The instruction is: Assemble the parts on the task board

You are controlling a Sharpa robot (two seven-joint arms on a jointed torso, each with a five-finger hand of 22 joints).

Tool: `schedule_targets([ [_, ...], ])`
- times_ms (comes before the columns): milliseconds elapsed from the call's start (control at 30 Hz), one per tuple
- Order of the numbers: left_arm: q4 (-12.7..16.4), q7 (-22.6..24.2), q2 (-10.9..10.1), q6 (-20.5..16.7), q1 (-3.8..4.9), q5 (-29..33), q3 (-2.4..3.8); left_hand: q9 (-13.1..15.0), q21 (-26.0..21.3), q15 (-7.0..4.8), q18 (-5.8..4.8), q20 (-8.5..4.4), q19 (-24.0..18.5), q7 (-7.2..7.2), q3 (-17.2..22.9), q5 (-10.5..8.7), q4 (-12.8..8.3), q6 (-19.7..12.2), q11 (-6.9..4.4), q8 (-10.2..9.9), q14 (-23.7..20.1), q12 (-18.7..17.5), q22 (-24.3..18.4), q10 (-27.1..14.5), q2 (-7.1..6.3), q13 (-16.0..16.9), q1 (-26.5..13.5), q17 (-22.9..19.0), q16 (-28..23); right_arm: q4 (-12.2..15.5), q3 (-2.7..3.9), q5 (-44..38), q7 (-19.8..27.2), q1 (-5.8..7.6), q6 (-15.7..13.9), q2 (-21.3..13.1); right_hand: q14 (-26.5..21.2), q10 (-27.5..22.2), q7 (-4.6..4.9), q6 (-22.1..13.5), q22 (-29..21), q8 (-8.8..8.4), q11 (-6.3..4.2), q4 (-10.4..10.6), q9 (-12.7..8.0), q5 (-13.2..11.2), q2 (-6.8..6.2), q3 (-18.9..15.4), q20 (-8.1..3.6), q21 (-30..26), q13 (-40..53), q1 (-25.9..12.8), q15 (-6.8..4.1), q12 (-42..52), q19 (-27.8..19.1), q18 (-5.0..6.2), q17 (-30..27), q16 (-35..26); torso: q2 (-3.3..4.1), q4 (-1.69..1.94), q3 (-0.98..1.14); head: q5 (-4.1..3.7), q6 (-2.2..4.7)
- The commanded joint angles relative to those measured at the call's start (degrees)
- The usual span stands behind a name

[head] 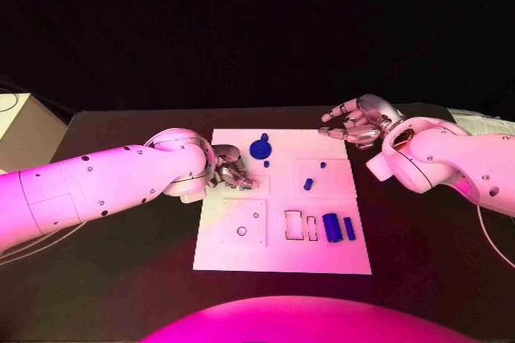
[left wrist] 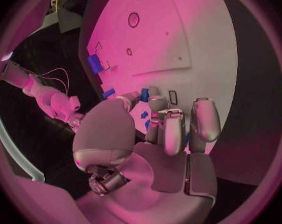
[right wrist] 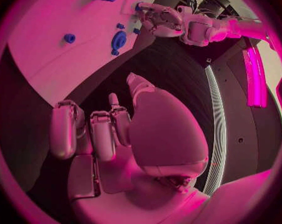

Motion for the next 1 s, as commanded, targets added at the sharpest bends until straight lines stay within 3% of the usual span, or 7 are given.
schedule_targets([
  [33, 0.2, -0.1, 0.1, 1.4, -0.32, 0.1, -0.27, -0.2, 0.3, -0.42, 0.48, -0.28, 0.3, -0.36, 3.9, 0.41, -1.7, -0.4, -0.12, 0.3, 5.2, 0.0, 0.1, 0.2, 0.59, -0.3, 3.3, 12.5, 0.3, 0.0, 0.01, 0.0, 0.2, -0.03, 0.6, 0.0, 4.1, -0.2, 0.14, -0.3, 5.8, 0.32, -0.01, 0.0, -0.1, -0.1, -0.02, -0.4, -0.09, -0.1, 6.4, -0.5, -0.09, 0.0, -0.1, 0.91, 8.1, -0.2, 0.00, -0.04, -0.01, 0.07, -0.02],
  [67, 0.3, -0.1, 0.1, 1.2, -0.32, 0.3, -0.27, -0.2, 0.3, -0.41, 0.49, -0.28, 0.3, -0.35, 4.0, 0.40, -1.7, -0.4, -0.11, 0.3, 5.2, 0.0, 0.1, 0.2, 0.57, -0.3, 3.4, 12.5, 0.3, 0.0, 0.01, 0.0, 0.2, -0.03, 0.7, 0.0, 4.1, -0.2, 0.14, -0.3, 5.8, 0.32, -0.01, 0.0, -0.1, -0.1, -0.02, -0.4, -0.09, -0.1, 6.4, -0.5, -0.09, 0.0, -0.1, 0.91, 8.1, -0.2, 0.00, -0.04, -0.01, 0.07, -0.02],
  [233, 0.5, 0.0, 0.1, 0.2, -0.32, 1.6, -0.23, -0.3, 0.2, -0.30, 0.49, -0.29, 0.3, -0.01, 14.0, 0.28, -4.9, -1.2, 0.07, 1.0, 5.2, -0.2, 0.1, 0.1, -1.11, -0.9, 4.5, 12.4, 0.2, 0.0, 0.00, 0.0, 0.2, -0.03, 0.8, 0.0, 4.1, -0.1, 0.12, -0.2, 5.8, 0.41, -0.03, 0.0, 0.0, -0.1, 0.05, -0.4, -0.10, -0.2, 6.4, -0.5, -0.10, 0.1, -0.1, 0.92, 8.0, -0.2, 0.02, -0.05, -0.02, 0.06, -0.09],
  [433, 0.8, 0.1, -0.1, -0.6, -0.32, 3.5, -0.09, 0.1, 0.1, -0.04, 0.53, -0.10, 0.1, 0.32, 22.5, 0.13, -8.9, -1.8, 0.31, 2.4, 5.2, -0.4, 0.0, 0.1, -2.66, -1.6, 1.6, 12.2, 0.1, -0.1, -0.01, 0.0, 0.1, -0.05, 1.0, 0.0, 4.1, -0.1, 0.12, -0.2, 5.8, 0.41, -0.03, 0.0, 0.0, -0.1, 0.05, -0.4, -0.10, -0.2, 6.4, -0.5, -0.10, 0.1, -0.1, 0.92, 8.0, -0.2, -0.01, -0.04, -0.03, 0.01, -0.07],
  [700, 1.9, 0.4, -0.8, -1.4, -0.31, 7.3, 0.13, 0.2, -0.8, 0.18, 0.89, 0.08, -1.0, 0.67, 25.0, -0.18, -10.6, -2.5, 0.62, 2.8, 4.7, -1.6, -1.5, -1.1, -2.39, -3.7, 0.5, 10.8, -0.8, -0.1, -0.02, 0.0, 0.1, -0.11, 1.4, 0.0, 4.1, -0.1, 0.12, -0.2, 5.8, 0.41, -0.03, 0.0, 0.0, -0.1, 0.05, -0.4, -0.10, -0.2, 6.4, -0.5, -0.10, 0.1, -0.1, 0.92, 8.0, -0.2, -0.03, 0.00, -0.03, 0.04, -0.02],
  [767, 2.2, 0.5, -1.0, -1.6, -0.31, 8.1, 0.19, 0.2, -1.3, 0.32, 1.05, 0.19, -1.6, 0.84, 25.5, -0.25, -11.1, -2.9, 0.77, 2.8, 4.5, -2.2, -2.3, -1.7, -2.41, -4.6, 0.0, 10.3, -1.1, -0.2, -0.04, 0.0, 0.1, -0.11, 1.5, 0.1, 4.1, -0.1, 0.11, -0.2, 5.8, 0.45, -0.04, -0.1, 0.0, 0.0, 0.08, -0.4, -0.10, -0.2, 6.4, -0.6, -0.11, 0.1, -0.1, 0.92, 8.1, -0.2, -0.04, 0.02, -0.02, 0.04, 0.36],
  [1000, 3.1, 0.7, -1.9, -1.6, -0.21, 10.2, 0.80, -0.5, -2.7, 0.91, 1.54, 0.70, -3.5, 1.72, 27.3, -0.31, -13.0, -4.8, 1.50, 2.0, 3.6, -5.0, -4.4, -4.6, -1.99, -9.0, -1.0, 8.4, -2.5, -0.5, -0.21, 0.5, 0.1, -0.24, 1.9, 0.3, 4.1, -0.1, 0.10, -0.1, 5.8, 0.49, -0.05, -0.1, 0.0, 0.0, 0.11, -0.4, -0.11, -0.2, 6.4, -0.6, -0.12, 0.1, -0.1, 0.92, 8.1, -0.2, -0.03, 0.01, -0.01, 0.14, 0.34],
])
